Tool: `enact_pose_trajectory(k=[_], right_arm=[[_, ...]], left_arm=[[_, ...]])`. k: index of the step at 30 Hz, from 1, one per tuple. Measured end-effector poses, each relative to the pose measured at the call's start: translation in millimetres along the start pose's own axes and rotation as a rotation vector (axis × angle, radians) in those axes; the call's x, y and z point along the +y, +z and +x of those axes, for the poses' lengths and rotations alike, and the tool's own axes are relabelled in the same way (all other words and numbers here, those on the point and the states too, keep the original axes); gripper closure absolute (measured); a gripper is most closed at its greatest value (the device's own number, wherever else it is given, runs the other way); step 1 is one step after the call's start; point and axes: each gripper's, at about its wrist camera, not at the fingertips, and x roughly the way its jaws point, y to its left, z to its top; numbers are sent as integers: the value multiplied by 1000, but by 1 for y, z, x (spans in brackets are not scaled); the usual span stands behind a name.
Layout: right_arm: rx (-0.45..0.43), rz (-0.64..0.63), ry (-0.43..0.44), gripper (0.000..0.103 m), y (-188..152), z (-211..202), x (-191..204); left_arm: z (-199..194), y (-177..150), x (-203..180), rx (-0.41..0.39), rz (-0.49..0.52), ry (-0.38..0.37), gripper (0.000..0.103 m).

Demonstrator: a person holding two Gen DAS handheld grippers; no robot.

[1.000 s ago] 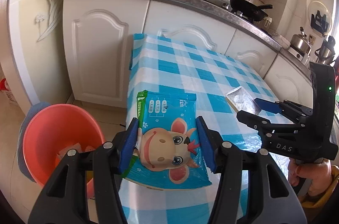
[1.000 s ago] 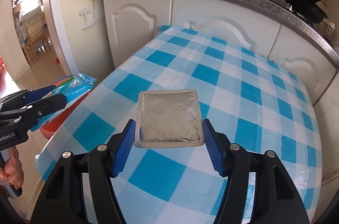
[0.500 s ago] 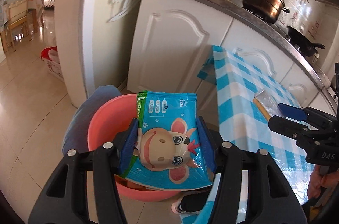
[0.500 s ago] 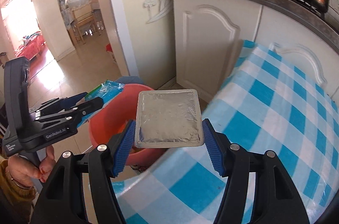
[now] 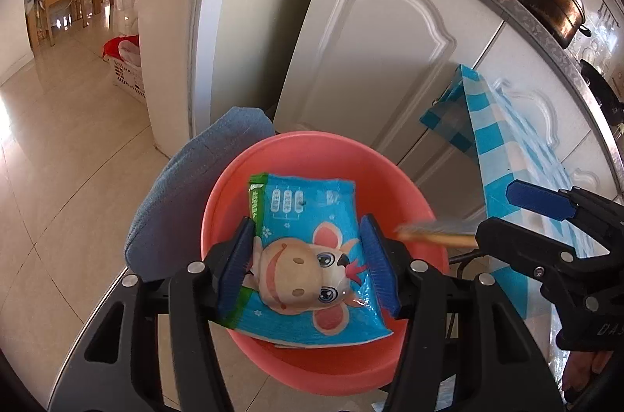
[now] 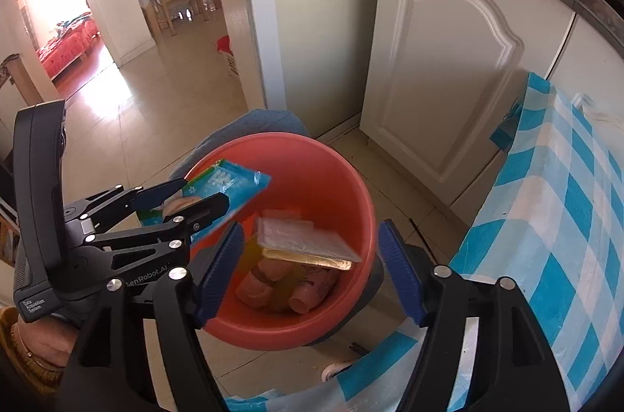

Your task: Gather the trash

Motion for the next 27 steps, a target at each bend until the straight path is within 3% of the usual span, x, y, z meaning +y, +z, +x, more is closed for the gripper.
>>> enact_pose_trajectory(k=[1, 3, 7, 16, 20, 27], right_arm=[[-7, 28, 8, 21, -1, 0, -5], [-24, 79, 22, 21, -4, -4, -16], [-96, 156, -14, 15, -12, -27, -41], [-196, 396, -76, 13, -50, -81, -108], [-246, 479, -119, 13, -70, -105, -134], [-361, 574, -213, 13, -103, -158, -164]], left_arm=[[2, -1, 0, 2, 3, 9, 35], [6, -1, 0, 0, 4, 28, 21], [4, 1, -3, -8, 5, 49, 15], [-24, 4, -36, -102, 115, 125, 7], [-41, 4, -60, -144, 173, 123, 5], [-70, 5, -114, -202, 240, 54, 4]])
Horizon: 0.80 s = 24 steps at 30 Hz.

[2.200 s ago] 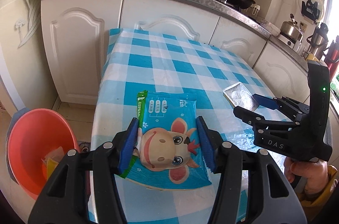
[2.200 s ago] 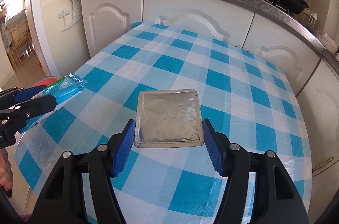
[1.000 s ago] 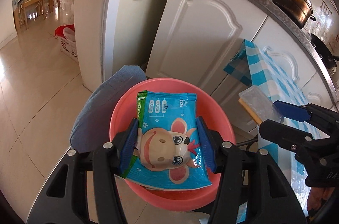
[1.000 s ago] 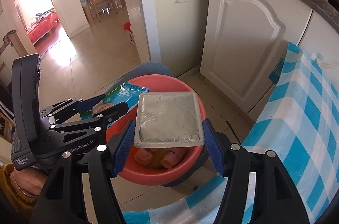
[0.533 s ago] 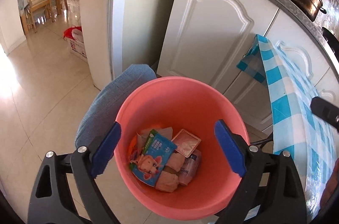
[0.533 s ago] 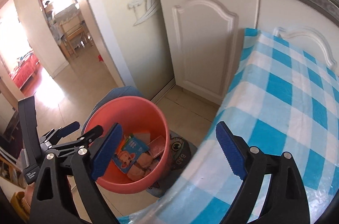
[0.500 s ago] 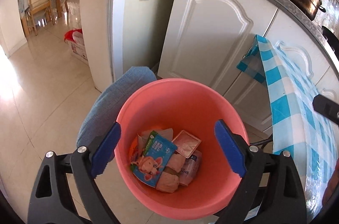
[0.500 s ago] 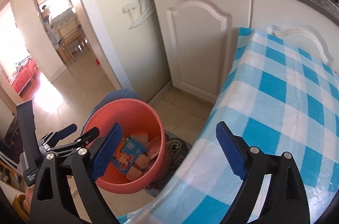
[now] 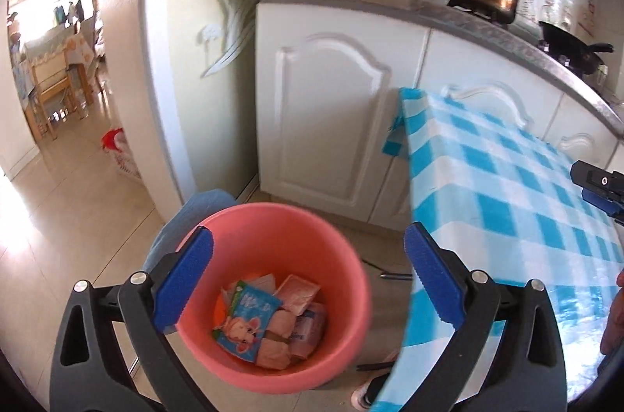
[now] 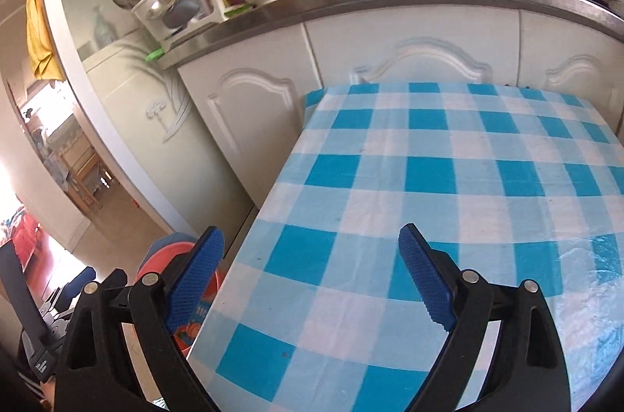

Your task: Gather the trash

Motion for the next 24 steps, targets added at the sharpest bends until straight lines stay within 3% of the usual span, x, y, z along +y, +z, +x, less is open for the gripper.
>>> enact_pose_trajectory(k=[15, 24], right_arm=[[-239, 31, -223, 10, 8, -135, -67], [-370, 30, -366, 8, 5, -224, -90]], left_arm=[[-76, 42, -136, -135, 124, -159, 4], [-132, 62, -196, -251, 185, -182, 4]])
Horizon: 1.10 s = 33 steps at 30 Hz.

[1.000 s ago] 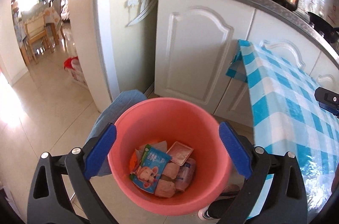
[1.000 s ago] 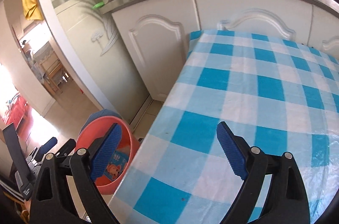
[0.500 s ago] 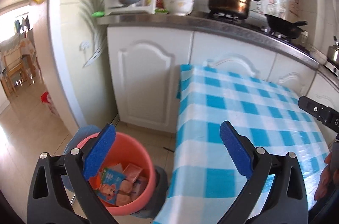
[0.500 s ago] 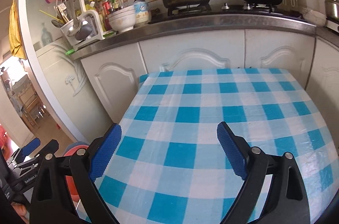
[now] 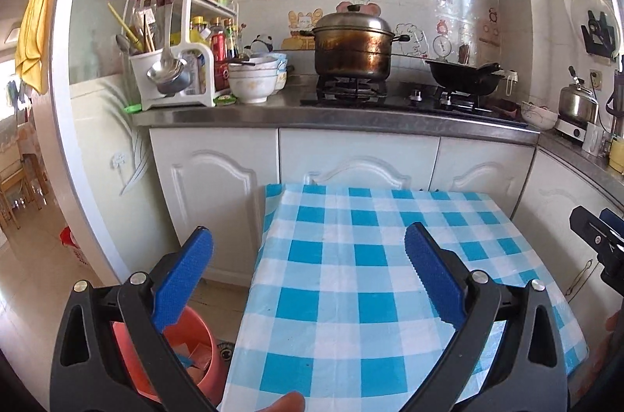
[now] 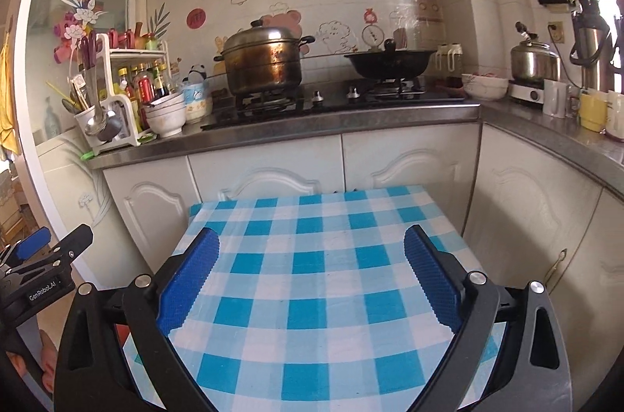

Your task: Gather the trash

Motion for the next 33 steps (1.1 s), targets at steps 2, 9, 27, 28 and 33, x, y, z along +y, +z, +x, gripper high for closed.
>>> enact_pose_trajectory(k=[2, 9, 27, 28, 33], right_arm=[[-24, 1, -16, 8, 3, -14, -9], [-46, -45, -89, 7, 5, -44, -28], [-200, -80, -105, 6, 15, -111, -22], [-208, -79, -105, 6, 17, -115, -22], [-228, -73, -104, 5, 22, -126, -20]], left_arm=[[-8, 3, -9, -15, 9, -8, 4], [-20, 0, -29, -14, 38, 13, 4], [-65, 5, -29, -111, 27, 23, 4], [-68, 5, -28, -118, 22, 22, 4], [-80, 7, -28, -141, 21, 24, 4]])
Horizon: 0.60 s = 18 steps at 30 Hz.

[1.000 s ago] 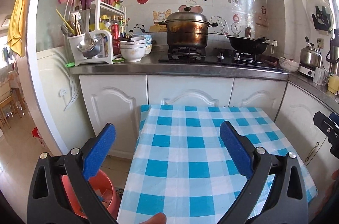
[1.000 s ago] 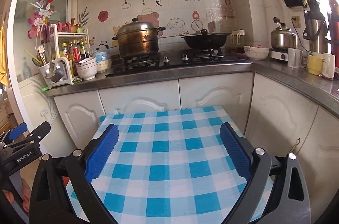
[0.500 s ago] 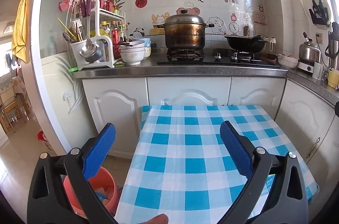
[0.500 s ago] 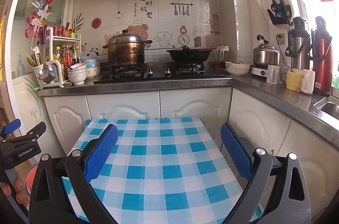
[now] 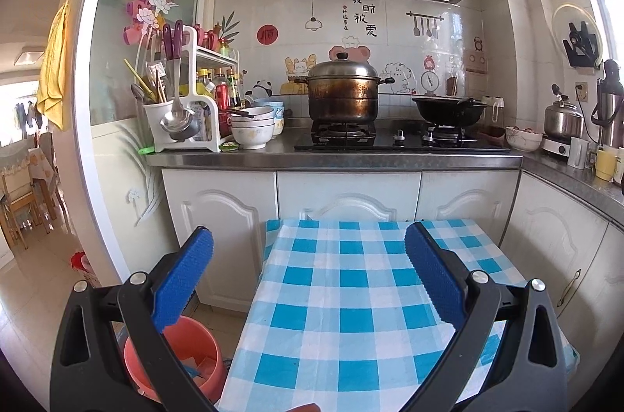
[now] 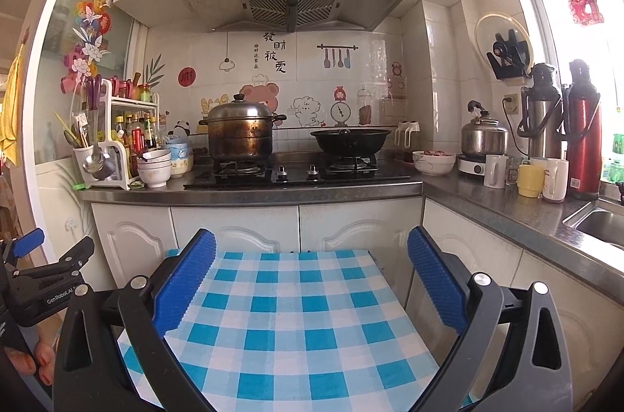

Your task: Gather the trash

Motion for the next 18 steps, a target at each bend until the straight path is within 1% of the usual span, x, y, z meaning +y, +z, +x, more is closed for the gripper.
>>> enact_pose_trajectory(k=[7, 18], right_arm=[[-4, -7, -12, 5, 2, -5, 2], [-42, -16, -73, 5, -2, -18, 3]], left_arm=[[-10, 2, -5, -16, 4, -26, 4], [-21, 8, -9, -32, -12, -88, 4]])
